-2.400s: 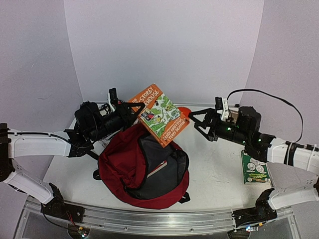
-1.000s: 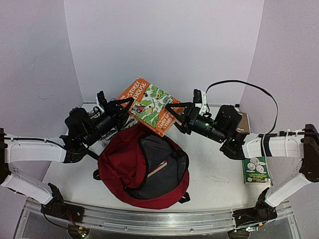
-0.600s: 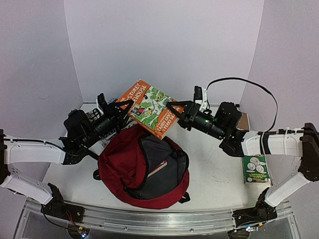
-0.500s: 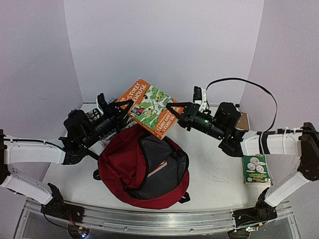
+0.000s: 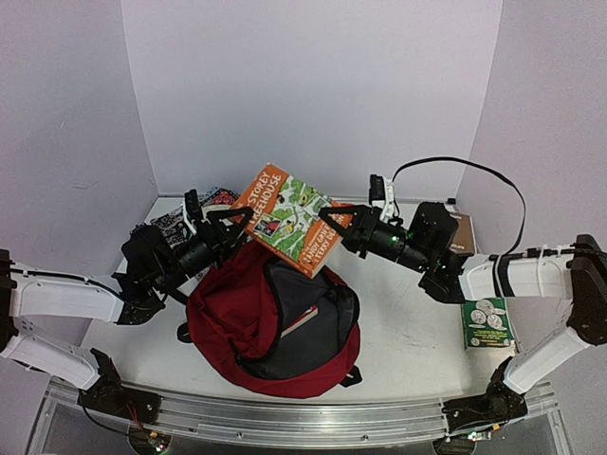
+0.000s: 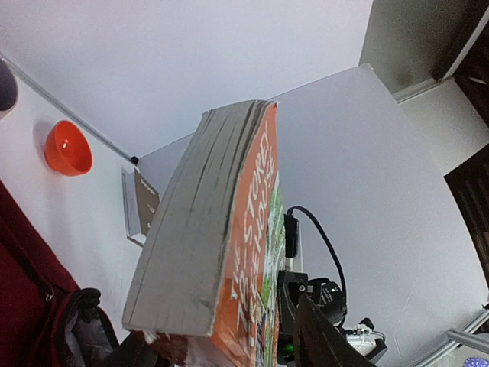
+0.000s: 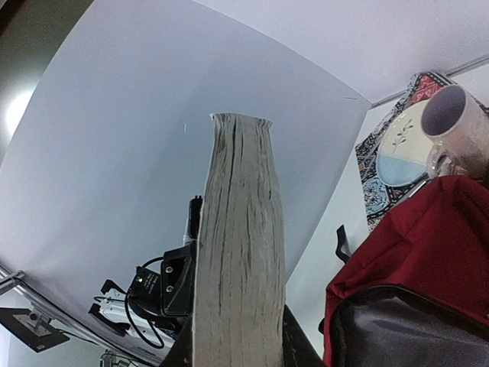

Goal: Pack the student bag
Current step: Pass from the left arm to the right, then pick up the largest pocket of the bag from the student bag.

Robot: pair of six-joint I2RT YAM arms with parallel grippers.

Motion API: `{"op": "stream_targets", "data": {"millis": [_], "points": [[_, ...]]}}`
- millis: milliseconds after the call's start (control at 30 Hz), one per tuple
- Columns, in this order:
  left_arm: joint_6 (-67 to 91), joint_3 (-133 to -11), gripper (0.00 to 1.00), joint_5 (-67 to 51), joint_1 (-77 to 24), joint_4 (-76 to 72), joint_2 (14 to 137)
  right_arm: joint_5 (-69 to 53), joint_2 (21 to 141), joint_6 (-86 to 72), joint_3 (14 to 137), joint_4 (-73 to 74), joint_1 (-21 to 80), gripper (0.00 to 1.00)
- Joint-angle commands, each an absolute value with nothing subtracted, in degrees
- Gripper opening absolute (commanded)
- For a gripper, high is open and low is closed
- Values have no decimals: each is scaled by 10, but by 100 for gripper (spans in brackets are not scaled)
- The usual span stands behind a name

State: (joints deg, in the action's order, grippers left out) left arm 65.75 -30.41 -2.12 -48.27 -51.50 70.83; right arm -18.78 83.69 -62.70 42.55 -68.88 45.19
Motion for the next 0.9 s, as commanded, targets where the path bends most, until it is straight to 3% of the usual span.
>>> {"op": "stream_targets", "data": {"millis": [0, 267, 600, 733, 867], "points": [[562, -301, 62, -48, -483, -464, 698, -174, 774, -629, 405, -767, 435, 0], [443, -314, 78, -42, -483, -314, 690, -148, 706, -633, 332, -716, 409, 0], [378, -392, 80, -93, -483, -188, 762, -121, 607, -620, 279, -604, 395, 0], [373, -423, 76, -114, -483, -173, 803, -115, 574, -628, 258, -581, 395, 0], [363, -459, 55, -126, -483, -157, 839, -116, 548, -638, 247, -547, 395, 0]]}}
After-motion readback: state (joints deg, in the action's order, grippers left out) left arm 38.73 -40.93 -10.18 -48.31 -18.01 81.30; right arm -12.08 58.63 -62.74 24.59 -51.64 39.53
